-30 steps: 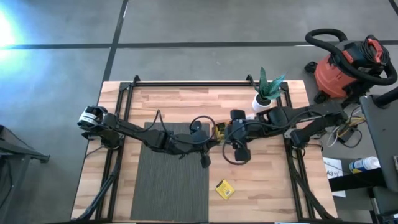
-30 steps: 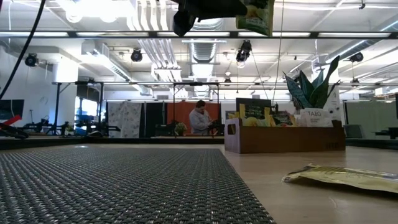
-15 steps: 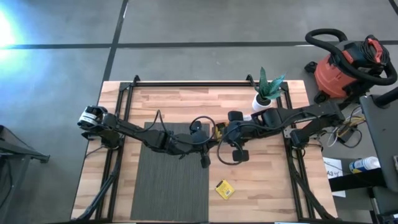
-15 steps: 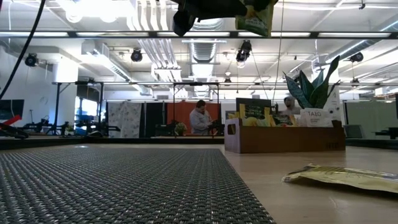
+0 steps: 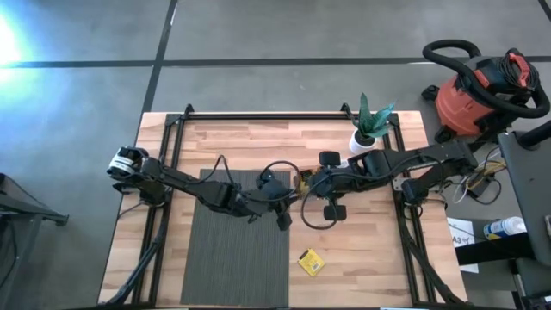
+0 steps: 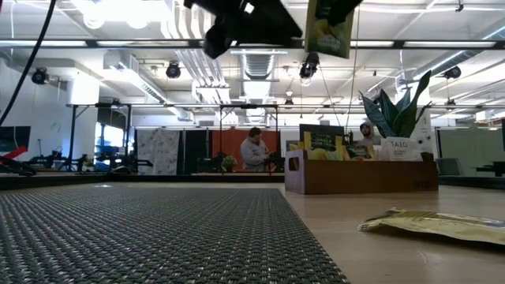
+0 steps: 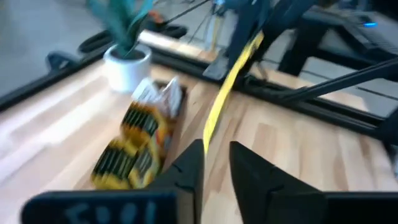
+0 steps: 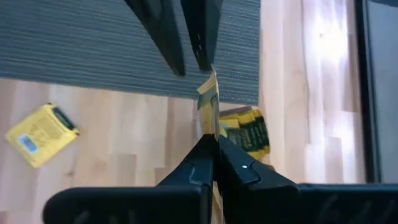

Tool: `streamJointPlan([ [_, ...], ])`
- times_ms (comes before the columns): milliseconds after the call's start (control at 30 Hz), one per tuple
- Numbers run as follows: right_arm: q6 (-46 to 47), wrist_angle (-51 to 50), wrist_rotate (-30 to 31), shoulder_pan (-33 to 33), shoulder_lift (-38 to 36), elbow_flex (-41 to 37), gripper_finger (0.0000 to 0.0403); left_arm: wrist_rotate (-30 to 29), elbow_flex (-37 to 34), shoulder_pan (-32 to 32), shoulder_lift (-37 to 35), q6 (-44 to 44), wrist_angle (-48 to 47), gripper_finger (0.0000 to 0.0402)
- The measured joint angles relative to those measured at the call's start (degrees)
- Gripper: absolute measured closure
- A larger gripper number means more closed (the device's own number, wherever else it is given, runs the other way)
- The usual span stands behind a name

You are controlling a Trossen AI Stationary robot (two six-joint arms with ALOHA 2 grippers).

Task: Pick & Place Tea
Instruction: Put the yellow tea bag into the middle section of the wooden organizer

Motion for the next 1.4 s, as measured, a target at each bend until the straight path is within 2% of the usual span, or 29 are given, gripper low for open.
streamJointPlan([
  [133,-0.3,-0.49,-0.13,-1.11,-0.02,-1.65,0.0394,-1.92,-0.02,-1.72,0.0,-7.22,-5.2,0.0303],
  [267,-2.5,0.94,-1.82,-2.9,-0.02,-5.75,0.0394,-3.68,-0.05,-5.32,-0.02,-8.66,-5.44,0.0299],
  [400,-5.23,7.24,-5.28,-6.1,0.0,-12.16,0.0394,-10.8,-0.24,-9.18,-0.02,-9.03,-5.51,0.0299],
  [533,-7.8,13.64,-6.33,-9.82,0.0,-18.53,0.0394,-15.81,-1.12,-11.83,-0.15,-13.59,-6.58,0.0299],
  [733,-12.03,17.56,-9.71,-13.89,-0.11,-23.33,0.0394,-16.38,-1.75,-13.9,-0.31,-15.97,-6.59,0.0299],
  [1033,-15.37,25.33,-13.2,-16.91,0.11,-28.21,0.0394,-19.3,-1.78,-13.53,-0.51,-15.93,-6.57,0.0299],
  [1400,-20.44,27.55,-13.41,-17.48,4.86,-29.46,0.0394,-19.39,-1.81,-12.19,-0.59,-15.86,-6.65,0.0299],
])
